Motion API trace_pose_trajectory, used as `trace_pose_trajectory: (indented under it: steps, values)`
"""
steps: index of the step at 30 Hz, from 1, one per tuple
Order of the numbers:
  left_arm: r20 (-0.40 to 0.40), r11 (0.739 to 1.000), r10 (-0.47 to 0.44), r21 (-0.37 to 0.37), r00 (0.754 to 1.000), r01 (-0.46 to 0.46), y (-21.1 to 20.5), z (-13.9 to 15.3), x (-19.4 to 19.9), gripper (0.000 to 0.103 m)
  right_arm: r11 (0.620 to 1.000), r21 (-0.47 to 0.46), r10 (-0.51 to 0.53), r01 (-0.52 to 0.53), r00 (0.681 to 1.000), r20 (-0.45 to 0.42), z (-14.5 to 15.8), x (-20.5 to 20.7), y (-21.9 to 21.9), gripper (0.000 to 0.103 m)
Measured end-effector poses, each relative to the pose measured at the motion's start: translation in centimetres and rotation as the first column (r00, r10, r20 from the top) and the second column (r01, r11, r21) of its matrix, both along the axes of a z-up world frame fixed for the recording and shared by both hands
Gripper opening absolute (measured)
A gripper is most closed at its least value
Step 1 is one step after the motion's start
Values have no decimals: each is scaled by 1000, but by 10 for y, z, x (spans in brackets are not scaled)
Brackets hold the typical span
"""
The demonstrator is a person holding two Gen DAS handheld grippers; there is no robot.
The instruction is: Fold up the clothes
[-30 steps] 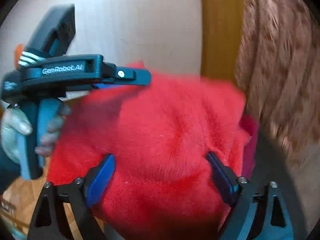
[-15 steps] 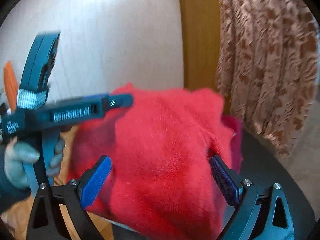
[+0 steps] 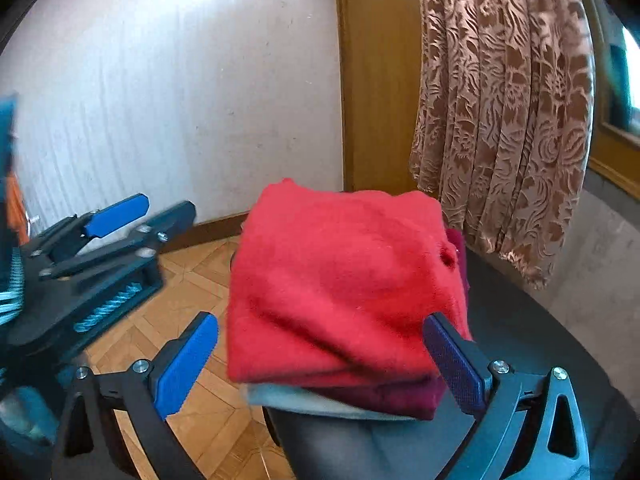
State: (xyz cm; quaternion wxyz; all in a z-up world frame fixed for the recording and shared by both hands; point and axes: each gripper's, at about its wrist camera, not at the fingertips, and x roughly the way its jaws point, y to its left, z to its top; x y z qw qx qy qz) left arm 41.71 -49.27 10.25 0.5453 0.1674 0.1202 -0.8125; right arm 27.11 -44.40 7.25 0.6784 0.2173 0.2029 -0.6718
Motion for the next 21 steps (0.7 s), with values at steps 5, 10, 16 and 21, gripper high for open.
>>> trace_pose_trajectory:
  steps: [5,10,16,21]
  values:
    - [-175,995,-56,69,983,69,10,-9,35,49,1000,2,-7,7,999,-54,-5,20,7,103]
    - [-94,994,-20,105,995,29,6,-28,26,49,1000,-1,-20,20,992,-128,-7,32,13,103]
    - [-102,988,-10,152,995,26,10,-44,27,47,1000,10,-22,24,987,-157,-15,38,17,103]
    - [-95,986,-20,163,995,35,16,-51,27,43,999,21,-23,27,987,-161,-20,37,21,103]
